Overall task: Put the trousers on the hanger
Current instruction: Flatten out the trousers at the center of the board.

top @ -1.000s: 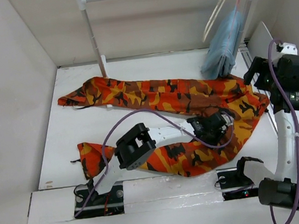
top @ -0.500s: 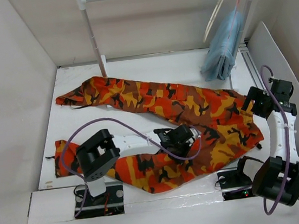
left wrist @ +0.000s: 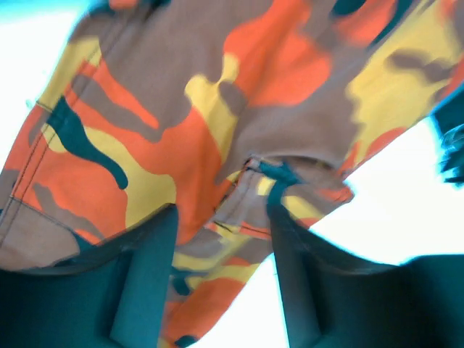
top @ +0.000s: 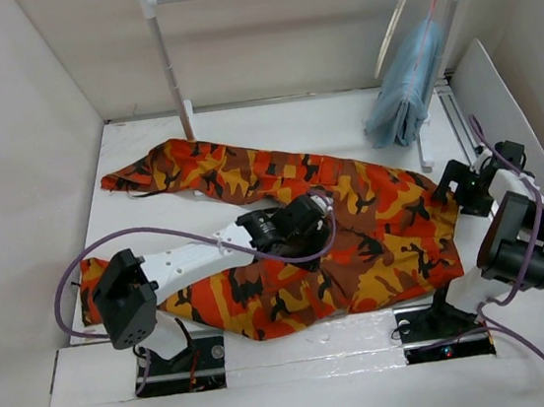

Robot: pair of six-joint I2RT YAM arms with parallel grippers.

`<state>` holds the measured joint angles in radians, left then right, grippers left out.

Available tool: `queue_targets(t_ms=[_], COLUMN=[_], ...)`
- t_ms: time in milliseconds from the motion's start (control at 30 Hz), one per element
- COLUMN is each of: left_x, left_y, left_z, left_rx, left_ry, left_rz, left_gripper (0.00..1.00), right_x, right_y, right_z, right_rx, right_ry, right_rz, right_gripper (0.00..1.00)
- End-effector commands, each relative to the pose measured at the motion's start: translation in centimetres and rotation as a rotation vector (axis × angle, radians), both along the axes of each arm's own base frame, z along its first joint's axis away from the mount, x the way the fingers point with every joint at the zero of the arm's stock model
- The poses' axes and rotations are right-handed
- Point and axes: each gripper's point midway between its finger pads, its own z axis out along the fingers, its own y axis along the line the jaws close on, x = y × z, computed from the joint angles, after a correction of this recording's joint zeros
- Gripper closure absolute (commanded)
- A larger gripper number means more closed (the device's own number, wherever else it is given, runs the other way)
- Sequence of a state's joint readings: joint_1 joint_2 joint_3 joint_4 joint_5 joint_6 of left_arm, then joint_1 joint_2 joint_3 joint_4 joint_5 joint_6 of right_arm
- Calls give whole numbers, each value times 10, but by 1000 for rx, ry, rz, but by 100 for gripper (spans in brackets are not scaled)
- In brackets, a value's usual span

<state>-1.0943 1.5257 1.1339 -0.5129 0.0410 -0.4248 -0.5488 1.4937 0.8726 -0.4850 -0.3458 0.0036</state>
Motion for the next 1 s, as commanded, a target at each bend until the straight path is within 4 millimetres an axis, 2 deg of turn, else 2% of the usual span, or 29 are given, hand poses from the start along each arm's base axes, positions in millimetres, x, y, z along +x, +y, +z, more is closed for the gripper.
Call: queue_targets(t_ms=[0, 100, 167, 267, 300, 333, 367, 400, 433, 467, 533, 567, 600, 633, 667, 700, 733, 767, 800, 833, 867, 900, 933, 967], left_x=[28, 39, 46, 64, 69, 76, 95, 103, 120, 133, 149, 158, 171, 178, 186, 197, 202, 207, 215, 224, 233, 238, 245, 250], left_y=[-14, -19, -14, 4, 12, 19, 33, 42, 62, 71, 94, 105, 129, 141, 152, 179, 191, 203, 215, 241, 252, 264, 285, 293], left_z=[58, 76, 79, 70, 62, 66, 69, 66, 78, 81, 87, 90, 89, 93, 96, 91, 90, 89, 89, 82, 82, 77, 65, 59], left_rx=[-143, -212, -218, -193, -182, -201, -224, -235, -287, -302, -347, -372, -384, -407, -431, -439, -453, -465, -493, -495, -525, -540, -524, -521], left_ry=[-87, -79, -94, -114, -112, -119, -127, -119, -135, -147, -158, -158, -154, -166, -176, -169, -161, -159, -163, -165, -177, -170, -157, -148], left_rz=[79, 81, 103, 165, 191, 226, 293, 331, 427, 474, 568, 632, 713, 758, 810, 894, 944, 985, 1041, 1131, 1172, 1223, 1302, 1338], left_gripper=[49, 48, 48, 48, 48, 49, 49, 49, 49, 49, 49, 49, 49, 49, 48, 48, 48, 48, 48, 48, 47, 40, 40, 40], right_x=[42, 41, 37, 36, 38, 45, 50, 56, 66, 72, 77, 87, 91, 97, 113, 119, 125, 130, 138, 138, 139, 137, 128, 124], right_y=[-17, -16, -18, -25, -30, -36, -42, -48, -62, -72, -93, -106, -110, -116, -111, -109, -105, -98, -78, -64, -43, -9, 14, 35], right_z=[25, 5, -6, -11, -8, 0, 13, 22, 41, 54, 69, 89, 90, 96, 112, 118, 123, 131, 140, 150, 156, 148, 169, 174], right_rx=[-41, 16, 11, -23, -24, -43, -69, -86, -135, -174, -242, -282, -291, -313, -334, -354, -363, -374, -375, -367, -336, -309, -313, -299], right_ry=[-173, -119, -90, -90, -104, -124, -157, -175, -207, -228, -221, -251, -235, -245, -278, -282, -288, -296, -308, -327, -354, -361, -428, -474], right_rz=[29, -28, -54, -86, -103, -113, -124, -142, -172, -191, -260, -283, -301, -307, -277, -251, -236, -217, -161, -137, -84, -14, 21, 61], right_gripper=[0, 2, 3, 44, 78, 90, 96, 100, 100, 100, 100, 100, 79, 60, 45, 25, 15, 7, 0, 0, 0, 2, 6, 14])
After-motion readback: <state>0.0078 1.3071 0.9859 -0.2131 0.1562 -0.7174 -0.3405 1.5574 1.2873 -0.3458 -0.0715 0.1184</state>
